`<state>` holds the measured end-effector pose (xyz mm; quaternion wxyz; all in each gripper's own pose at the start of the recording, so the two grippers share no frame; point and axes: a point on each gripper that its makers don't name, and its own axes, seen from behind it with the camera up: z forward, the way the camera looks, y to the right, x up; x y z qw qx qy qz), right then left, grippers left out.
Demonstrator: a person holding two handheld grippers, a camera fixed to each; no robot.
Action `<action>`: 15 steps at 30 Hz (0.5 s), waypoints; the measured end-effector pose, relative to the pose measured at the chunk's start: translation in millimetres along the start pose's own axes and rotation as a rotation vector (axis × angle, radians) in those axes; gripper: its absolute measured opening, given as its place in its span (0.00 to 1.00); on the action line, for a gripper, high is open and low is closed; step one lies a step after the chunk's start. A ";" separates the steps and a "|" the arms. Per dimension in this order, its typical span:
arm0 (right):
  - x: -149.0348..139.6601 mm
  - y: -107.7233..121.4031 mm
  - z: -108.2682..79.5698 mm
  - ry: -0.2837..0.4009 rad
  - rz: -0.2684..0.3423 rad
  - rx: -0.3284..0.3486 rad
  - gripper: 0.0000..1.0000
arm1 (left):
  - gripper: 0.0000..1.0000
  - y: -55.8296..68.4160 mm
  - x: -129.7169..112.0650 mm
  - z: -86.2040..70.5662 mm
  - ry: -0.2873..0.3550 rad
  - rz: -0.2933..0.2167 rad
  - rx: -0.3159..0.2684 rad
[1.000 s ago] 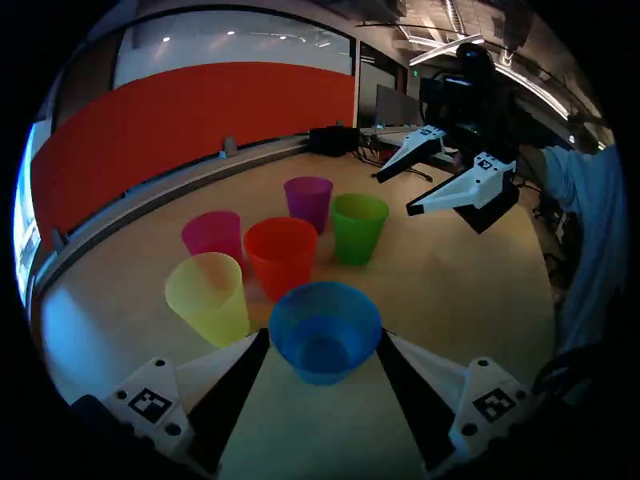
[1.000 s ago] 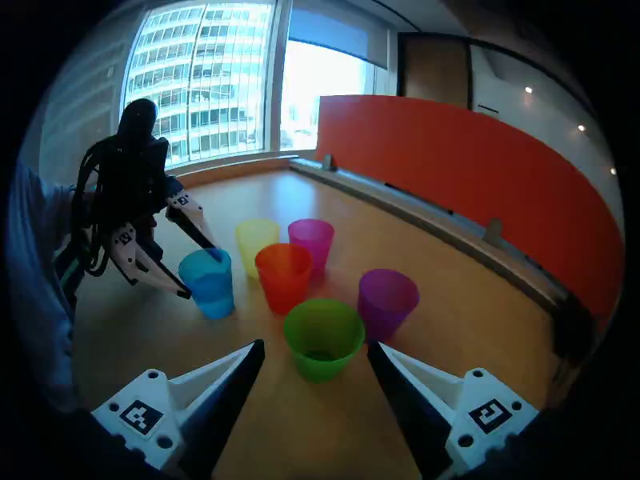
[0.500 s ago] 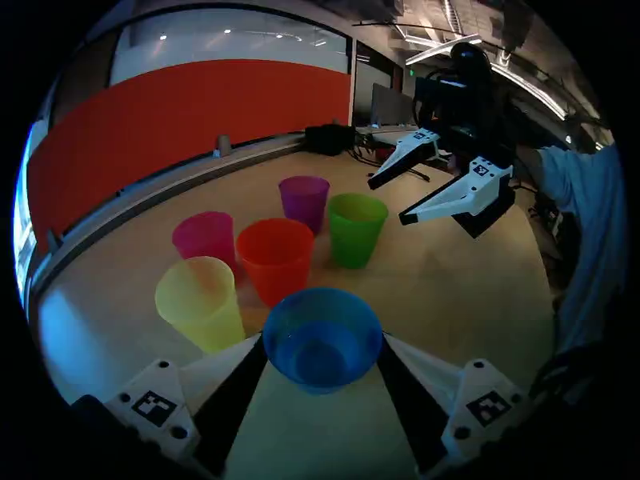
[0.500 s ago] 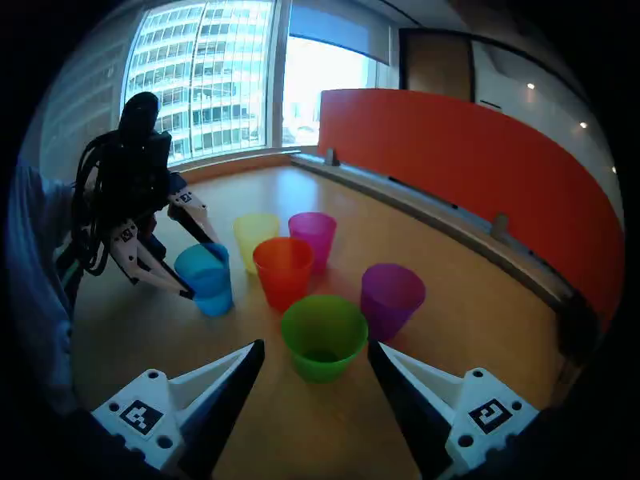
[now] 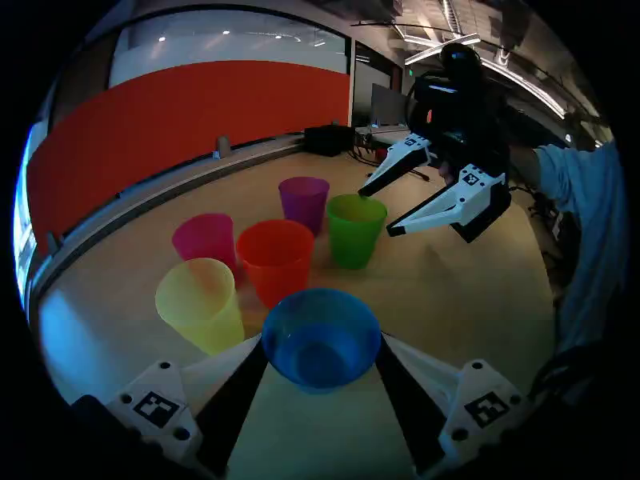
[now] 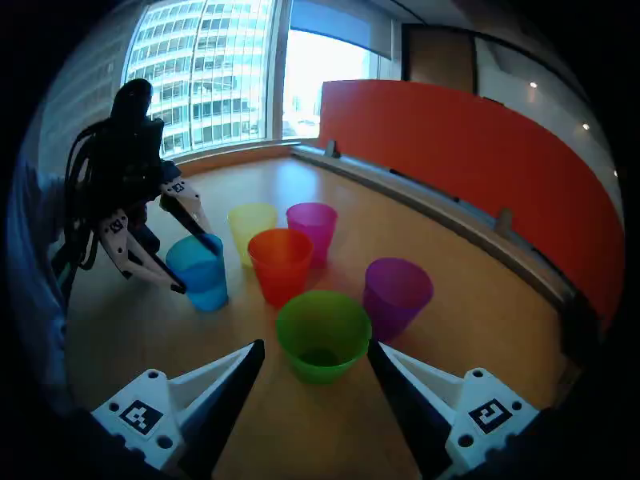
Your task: Pour water
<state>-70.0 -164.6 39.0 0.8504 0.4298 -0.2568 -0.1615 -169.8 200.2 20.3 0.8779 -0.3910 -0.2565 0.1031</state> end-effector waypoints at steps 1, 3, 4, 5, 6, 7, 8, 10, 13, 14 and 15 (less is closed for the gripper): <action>-0.5 0.6 1.8 -0.002 -0.001 -0.002 1.00 | 0.88 0.0 -0.1 0.0 0.000 0.001 0.001; -1.8 1.9 5.6 -0.008 -0.002 -0.005 1.00 | 0.88 0.0 -0.3 -0.3 0.001 0.004 0.003; -2.9 2.5 7.5 -0.012 -0.002 -0.006 1.00 | 0.88 -0.1 -0.3 -0.6 0.003 0.006 0.005; -4.1 3.2 9.6 -0.016 -0.003 -0.007 1.00 | 0.88 -0.2 -0.4 -1.0 0.004 0.008 0.006; -4.8 3.7 11.6 -0.019 -0.003 -0.008 1.00 | 0.88 -0.2 -0.3 -1.4 0.005 0.009 0.007; -5.3 4.2 13.7 -0.021 -0.004 -0.009 1.00 | 0.88 -0.2 0.0 -1.7 0.006 0.010 0.007; -6.0 4.7 16.1 -0.024 -0.005 -0.010 1.00 | 0.88 -0.1 0.3 -2.2 0.007 0.011 0.007; -5.7 5.0 20.4 -0.025 -0.005 -0.010 1.00 | 0.88 -0.2 1.0 -2.8 0.009 0.010 0.007; -4.6 4.5 26.6 -0.026 -0.005 -0.009 1.00 | 0.88 -0.9 2.4 -4.1 0.014 0.007 0.009; -4.1 4.0 28.7 -0.026 -0.004 -0.007 1.00 | 0.88 -1.4 3.0 -4.7 0.016 0.007 0.011; -3.6 3.7 30.2 -0.026 -0.003 -0.007 1.00 | 0.88 -1.6 3.5 -5.1 0.017 0.006 0.011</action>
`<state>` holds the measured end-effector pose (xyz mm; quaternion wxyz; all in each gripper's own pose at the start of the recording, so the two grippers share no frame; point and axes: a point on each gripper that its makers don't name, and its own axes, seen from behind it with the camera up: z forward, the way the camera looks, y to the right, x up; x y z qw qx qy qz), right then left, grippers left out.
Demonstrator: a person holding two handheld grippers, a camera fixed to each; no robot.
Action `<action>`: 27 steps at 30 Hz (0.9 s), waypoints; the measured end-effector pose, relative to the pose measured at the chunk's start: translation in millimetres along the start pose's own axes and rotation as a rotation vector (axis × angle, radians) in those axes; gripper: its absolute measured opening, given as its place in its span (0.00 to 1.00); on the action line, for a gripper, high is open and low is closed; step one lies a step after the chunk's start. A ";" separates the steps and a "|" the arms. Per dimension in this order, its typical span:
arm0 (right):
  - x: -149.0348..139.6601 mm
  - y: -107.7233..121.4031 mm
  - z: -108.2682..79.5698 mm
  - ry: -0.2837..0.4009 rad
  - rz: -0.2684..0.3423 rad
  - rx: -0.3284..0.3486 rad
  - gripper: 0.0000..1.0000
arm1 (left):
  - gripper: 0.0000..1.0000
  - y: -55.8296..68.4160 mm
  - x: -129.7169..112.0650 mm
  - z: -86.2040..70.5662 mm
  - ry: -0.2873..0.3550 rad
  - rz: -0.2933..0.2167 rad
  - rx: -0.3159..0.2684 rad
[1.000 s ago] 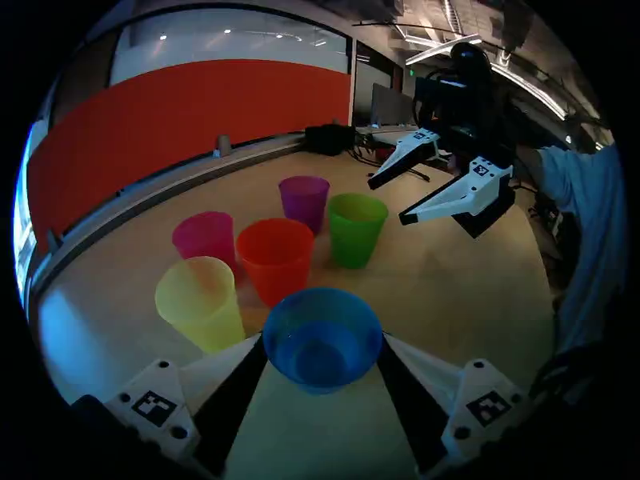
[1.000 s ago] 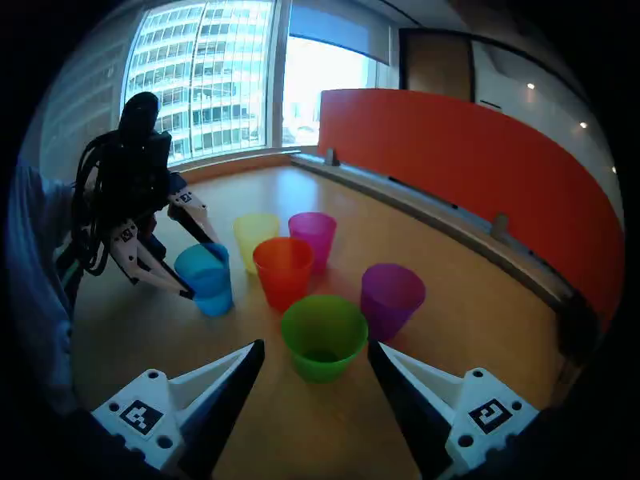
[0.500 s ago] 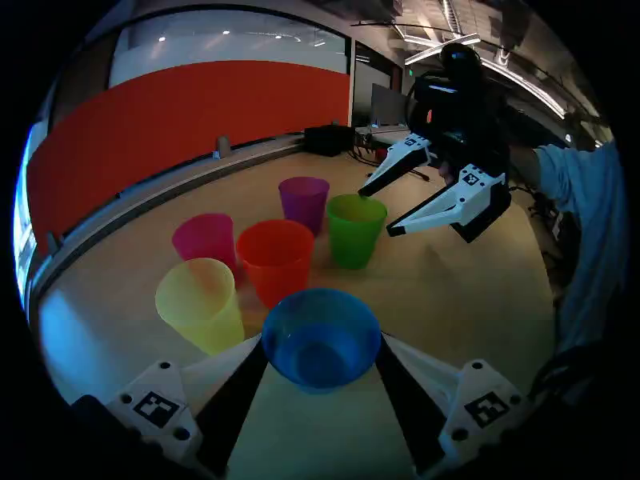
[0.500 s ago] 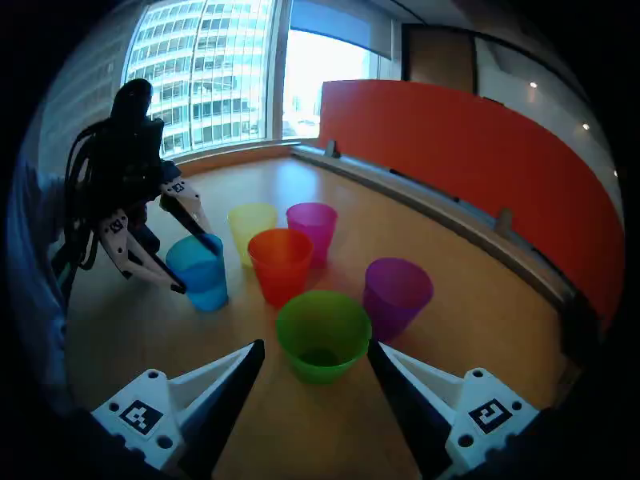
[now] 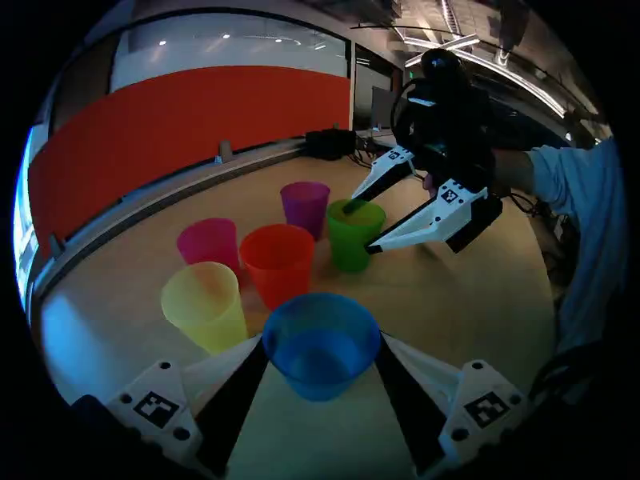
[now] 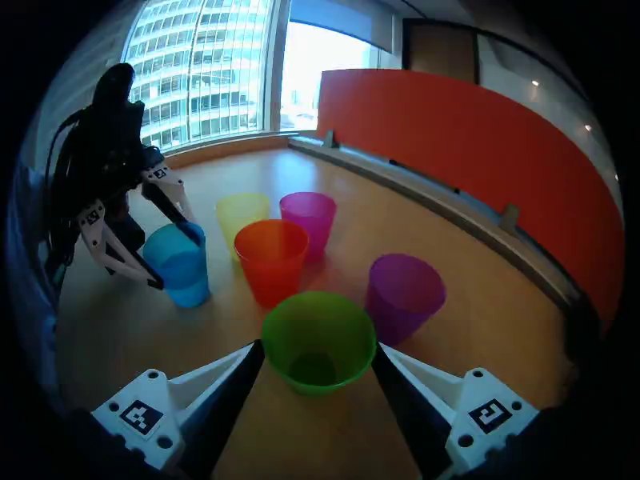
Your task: Pour water
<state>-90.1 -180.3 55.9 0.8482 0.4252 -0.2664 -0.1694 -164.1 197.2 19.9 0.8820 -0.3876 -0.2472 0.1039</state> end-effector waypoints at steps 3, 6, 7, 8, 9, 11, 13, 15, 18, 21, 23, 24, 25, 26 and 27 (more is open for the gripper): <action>1.9 -0.6 3.8 0.001 0.003 -0.001 1.00 | 0.88 -0.7 1.6 -1.0 0.005 -0.003 0.002; 2.7 -0.6 6.7 0.002 0.004 -0.004 1.00 | 0.88 -1.7 3.3 -2.0 0.012 -0.007 0.004; 2.7 -0.6 7.4 0.002 0.004 -0.004 1.00 | 0.88 -2.0 3.8 -2.4 0.014 -0.009 0.003; 2.8 -0.5 8.1 0.002 0.005 -0.005 0.98 | 0.88 -2.3 4.3 -2.8 0.016 -0.010 0.003; 2.7 0.0 8.7 0.001 0.006 -0.008 0.97 | 0.88 -2.6 4.8 -3.2 0.018 -0.011 0.003; 2.4 1.6 9.7 0.001 0.008 -0.015 0.94 | 0.88 -3.3 6.0 -4.2 0.024 -0.013 0.004; 2.4 2.0 9.9 0.002 0.012 -0.018 0.92 | 0.88 -3.7 7.1 -5.2 0.028 -0.013 0.004; 2.7 1.9 9.6 0.003 0.017 -0.020 0.92 | 0.88 -3.7 8.1 -6.3 0.033 -0.013 0.005; 3.7 0.8 7.7 0.007 0.024 -0.021 0.92 | 0.88 -3.2 9.1 -8.0 0.037 -0.013 0.005; 5.9 -0.5 3.5 0.015 0.028 -0.021 0.92 | 0.88 -2.6 10.8 -9.8 0.042 -0.011 0.006; 8.2 -0.9 -0.2 0.022 0.029 -0.025 0.92 | 0.88 -2.8 13.5 -11.1 0.050 -0.007 0.010; 9.9 -1.3 -2.7 0.027 0.030 -0.027 0.92 | 0.88 -3.0 15.4 -12.2 0.055 -0.005 0.013; 11.7 -1.6 -5.1 0.033 0.030 -0.029 0.92 | 0.88 -3.1 17.3 -13.4 0.060 -0.004 0.016; 13.5 -1.9 -7.5 0.039 0.030 -0.032 0.92 | 0.88 -3.2 19.3 -14.5 0.065 -0.003 0.018; 15.7 -2.5 -10.5 0.045 0.030 -0.034 0.92 | 0.88 -3.1 21.8 -16.1 0.072 -0.003 0.020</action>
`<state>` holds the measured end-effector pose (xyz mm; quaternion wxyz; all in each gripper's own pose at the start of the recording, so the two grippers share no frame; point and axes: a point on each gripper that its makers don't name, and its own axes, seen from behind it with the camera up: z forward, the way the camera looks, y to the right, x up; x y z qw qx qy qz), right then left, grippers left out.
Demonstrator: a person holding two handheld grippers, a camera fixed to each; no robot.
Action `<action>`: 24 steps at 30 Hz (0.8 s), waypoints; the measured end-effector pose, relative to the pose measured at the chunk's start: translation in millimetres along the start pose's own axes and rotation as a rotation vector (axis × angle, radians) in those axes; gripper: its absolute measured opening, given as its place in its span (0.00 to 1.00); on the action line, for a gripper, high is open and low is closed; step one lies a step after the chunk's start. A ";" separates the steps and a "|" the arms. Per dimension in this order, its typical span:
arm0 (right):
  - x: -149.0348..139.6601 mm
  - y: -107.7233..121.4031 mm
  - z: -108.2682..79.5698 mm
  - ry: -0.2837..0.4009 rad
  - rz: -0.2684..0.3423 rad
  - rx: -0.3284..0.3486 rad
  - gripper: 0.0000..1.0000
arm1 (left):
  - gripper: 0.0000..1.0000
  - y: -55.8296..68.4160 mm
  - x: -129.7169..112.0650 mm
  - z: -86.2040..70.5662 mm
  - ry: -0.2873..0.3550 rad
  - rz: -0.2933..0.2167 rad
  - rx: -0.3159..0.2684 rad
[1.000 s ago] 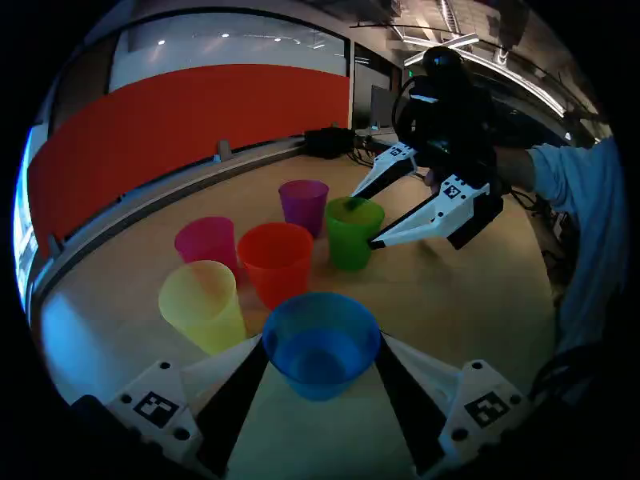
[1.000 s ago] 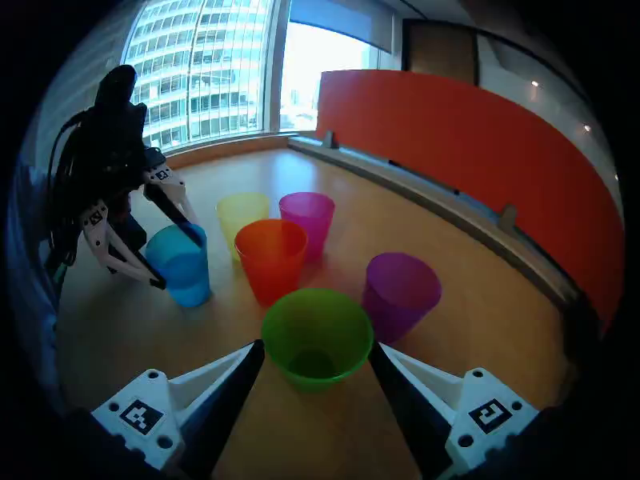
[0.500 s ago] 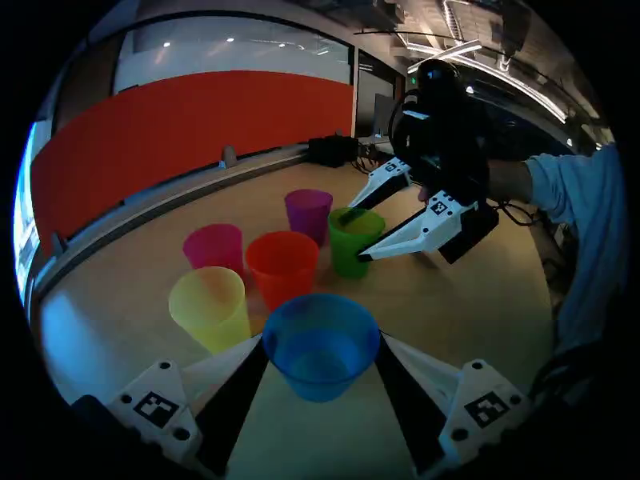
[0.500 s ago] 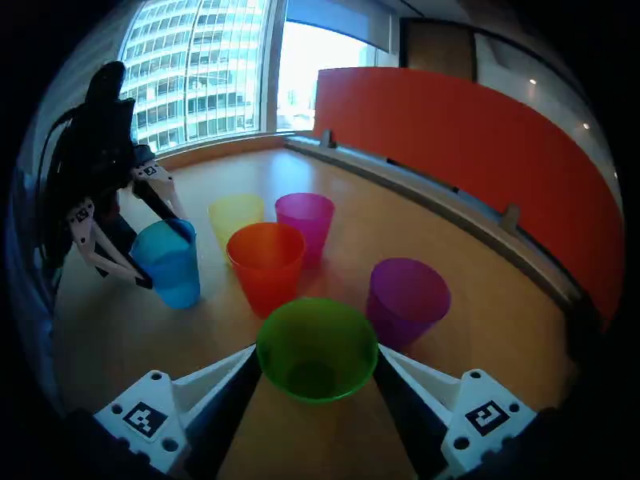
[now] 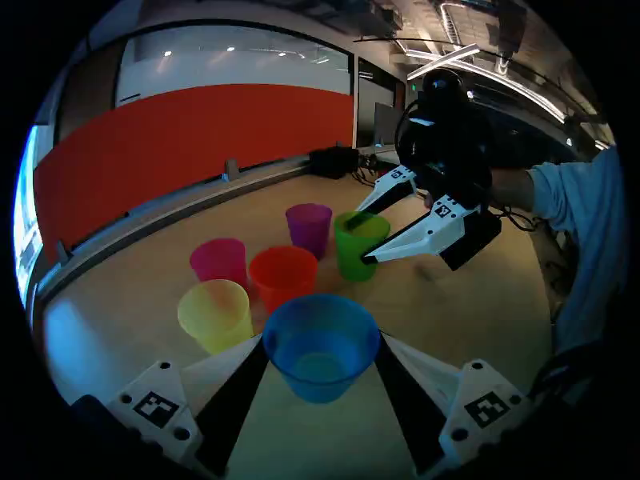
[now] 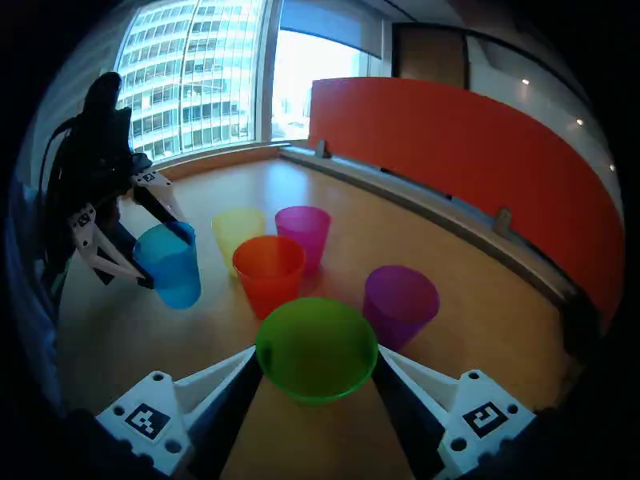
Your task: Pour water
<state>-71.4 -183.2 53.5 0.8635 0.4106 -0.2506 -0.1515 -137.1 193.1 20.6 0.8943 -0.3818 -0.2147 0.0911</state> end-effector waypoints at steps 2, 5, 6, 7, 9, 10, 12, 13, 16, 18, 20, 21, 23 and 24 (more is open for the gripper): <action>4.4 -1.4 -5.5 0.013 0.001 -0.003 0.92 | 0.88 0.4 5.0 -2.8 0.013 -0.001 0.003; 12.6 -5.3 -15.1 0.036 0.000 -0.005 0.92 | 0.88 0.4 14.6 -7.9 0.038 0.000 0.013; 16.0 -6.7 -18.8 0.045 -0.001 -0.007 0.92 | 0.88 0.1 18.3 -10.1 0.048 0.001 0.017; 19.3 -8.1 -22.1 0.055 -0.002 -0.008 0.92 | 0.88 -0.2 21.7 -12.3 0.056 0.003 0.022; 26.1 -10.8 -29.1 0.076 -0.004 -0.011 0.92 | 0.88 -1.0 29.0 -17.0 0.075 0.005 0.032; 29.3 -12.1 -32.3 0.086 -0.005 -0.013 0.92 | 0.88 -1.3 32.4 -19.4 0.084 0.006 0.037; 36.1 -14.7 -39.4 0.107 -0.007 -0.016 0.92 | 0.88 -1.7 39.7 -24.6 0.103 0.009 0.047; 39.1 -15.9 -42.8 0.116 -0.009 -0.017 0.92 | 0.88 -1.6 43.2 -27.0 0.112 0.011 0.051; 48.6 -20.1 -53.4 0.145 -0.013 -0.022 0.91 | 0.88 -1.3 53.6 -34.7 0.141 0.017 0.063; 54.9 -23.2 -60.4 0.165 -0.016 -0.026 0.92 | 0.88 -0.9 60.2 -39.7 0.159 0.021 0.072; 60.8 -25.9 -66.4 0.184 -0.020 -0.030 0.92 | 0.88 -0.4 65.7 -44.4 0.176 0.024 0.080; 64.1 -27.3 -69.6 0.196 -0.021 -0.033 0.92 | 0.88 -0.6 68.8 -46.8 0.185 0.025 0.085; 69.9 -29.4 -75.1 0.215 -0.024 -0.039 0.92 | 0.88 -1.4 74.1 -51.0 0.200 0.026 0.093; 73.2 -30.4 -77.9 0.227 -0.025 -0.043 0.92 | 0.88 -2.1 77.1 -53.1 0.208 0.026 0.097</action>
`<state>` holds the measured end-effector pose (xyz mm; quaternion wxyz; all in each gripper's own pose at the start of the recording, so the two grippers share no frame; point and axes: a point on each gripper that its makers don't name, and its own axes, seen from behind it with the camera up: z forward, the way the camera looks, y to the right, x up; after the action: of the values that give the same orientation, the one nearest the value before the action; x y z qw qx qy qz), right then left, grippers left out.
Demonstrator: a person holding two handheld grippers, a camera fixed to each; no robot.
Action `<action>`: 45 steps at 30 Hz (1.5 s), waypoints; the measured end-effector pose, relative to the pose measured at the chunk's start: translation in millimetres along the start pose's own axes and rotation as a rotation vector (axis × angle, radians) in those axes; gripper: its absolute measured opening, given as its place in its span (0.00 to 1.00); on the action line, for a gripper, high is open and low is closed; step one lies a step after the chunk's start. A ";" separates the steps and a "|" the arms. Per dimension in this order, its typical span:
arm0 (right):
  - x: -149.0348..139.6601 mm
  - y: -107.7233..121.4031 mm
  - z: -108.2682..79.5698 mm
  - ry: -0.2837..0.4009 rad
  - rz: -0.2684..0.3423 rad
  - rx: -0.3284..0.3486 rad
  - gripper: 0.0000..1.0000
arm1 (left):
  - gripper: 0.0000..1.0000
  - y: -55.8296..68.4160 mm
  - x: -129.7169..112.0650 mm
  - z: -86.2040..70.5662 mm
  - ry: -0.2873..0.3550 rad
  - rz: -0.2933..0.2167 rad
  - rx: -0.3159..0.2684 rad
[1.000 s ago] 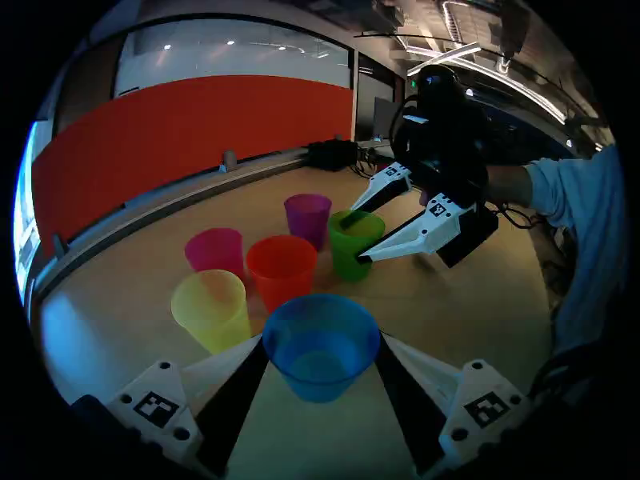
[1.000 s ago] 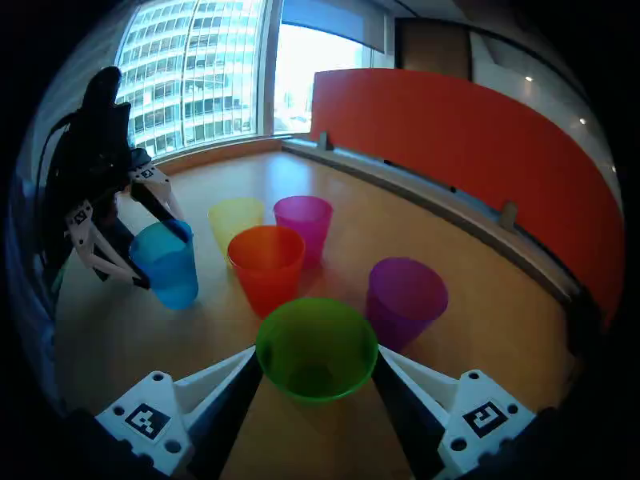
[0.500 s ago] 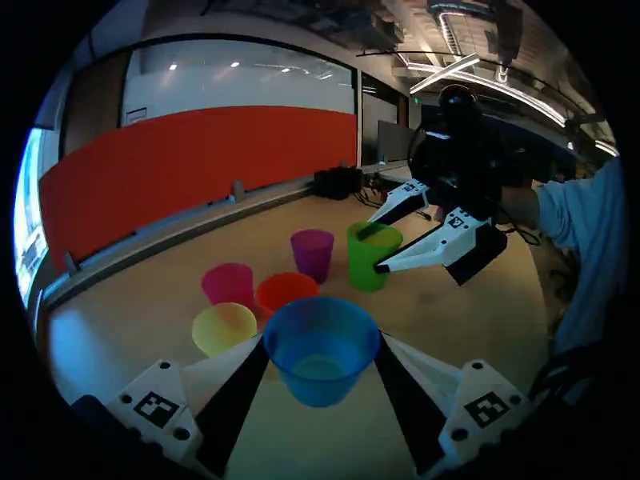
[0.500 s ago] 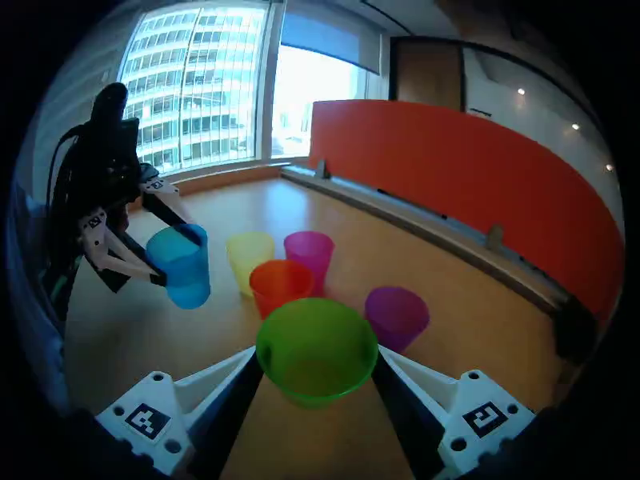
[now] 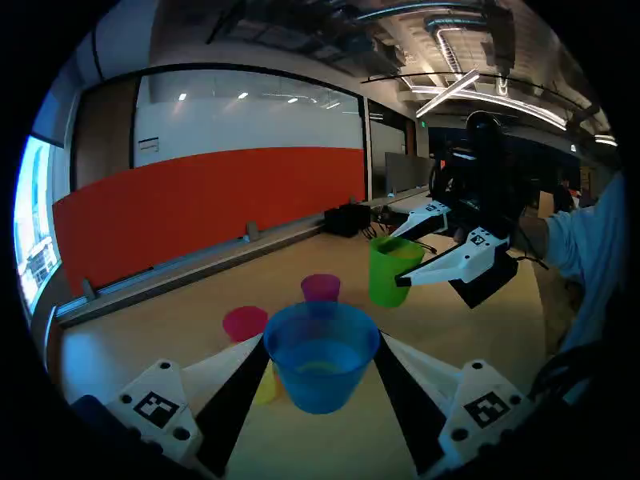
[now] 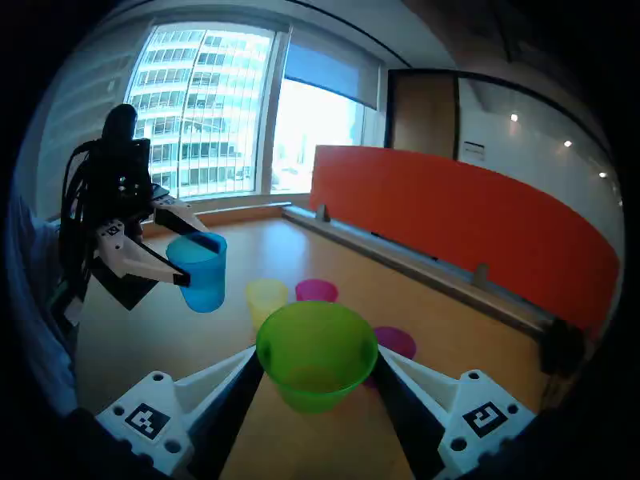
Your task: Pour water
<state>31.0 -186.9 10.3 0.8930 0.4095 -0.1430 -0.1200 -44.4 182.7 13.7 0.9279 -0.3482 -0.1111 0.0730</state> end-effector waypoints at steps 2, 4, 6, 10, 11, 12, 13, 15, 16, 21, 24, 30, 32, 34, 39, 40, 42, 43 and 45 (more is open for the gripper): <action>6.8 -1.1 -3.3 0.021 -0.001 -0.008 0.92 | 0.88 -1.8 5.7 -2.2 0.013 -0.001 0.007; 13.4 -2.0 -6.4 0.042 -0.002 -0.015 0.92 | 0.88 -2.9 11.3 -4.5 0.026 -0.002 0.014; 19.5 -2.9 -9.5 0.063 -0.004 -0.022 0.92 | 0.88 -3.5 16.5 -6.6 0.039 -0.002 0.018; 30.4 -4.7 -15.5 0.099 -0.012 -0.035 0.92 | 0.88 -3.9 25.3 -9.0 0.059 -0.001 0.023; 33.2 -5.1 -16.8 0.107 -0.013 -0.038 0.92 | 0.88 -3.9 27.3 -9.3 0.064 -0.001 0.024; 36.5 -5.7 -18.2 0.118 -0.014 -0.041 0.92 | 0.88 -4.0 29.6 -9.6 0.069 -0.001 0.025; 39.5 -6.3 -19.5 0.127 -0.013 -0.042 0.92 | 0.88 -4.0 31.7 -9.8 0.074 -0.001 0.026; 45.6 -7.4 -22.0 0.146 -0.013 -0.045 0.92 | 0.88 -3.8 36.0 -10.4 0.086 -0.002 0.028; 48.1 -7.6 -23.0 0.155 -0.013 -0.046 0.92 | 0.88 -3.3 37.9 -10.6 0.092 -0.003 0.028; 58.9 -8.4 -26.6 0.189 -0.008 -0.048 0.92 | 0.88 -1.1 48.4 -11.7 0.125 -0.009 0.025; 63.9 -8.7 -27.4 0.203 -0.003 -0.045 0.92 | 0.88 -0.7 55.7 -12.6 0.144 -0.012 0.025; 71.7 -9.8 -29.0 0.226 -0.007 -0.045 0.92 | 0.88 2.4 67.9 -13.9 0.185 -0.035 0.021; 74.5 -10.5 -29.8 0.231 -0.009 -0.044 0.92 | 0.88 3.4 71.7 -14.1 0.196 -0.041 0.017; 75.8 -11.6 -30.4 0.235 -0.010 -0.042 0.92 | 0.88 3.3 75.7 -14.3 0.206 -0.041 0.016; 77.0 -14.2 -31.0 0.237 -0.013 -0.035 0.92 | 0.88 2.9 84.9 -15.1 0.226 -0.027 0.023; 77.6 -14.8 -31.0 0.238 -0.014 -0.034 0.92 | 0.88 3.1 86.5 -15.3 0.228 -0.024 0.023; 78.9 -16.3 -30.9 0.241 -0.015 -0.031 0.92 | 0.88 3.5 89.9 -15.8 0.233 -0.019 0.024; 79.6 -17.4 -30.8 0.243 -0.014 -0.028 0.92 | 0.88 3.7 91.3 -16.0 0.236 -0.017 0.024; 81.0 -19.9 -30.6 0.246 -0.012 -0.021 0.91 | 0.88 4.0 94.4 -16.7 0.241 -0.011 0.024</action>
<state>115.3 -205.1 -11.3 0.9074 0.4124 -0.0286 -0.0756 50.7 195.3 13.5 0.9391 -0.3426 0.0004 0.0267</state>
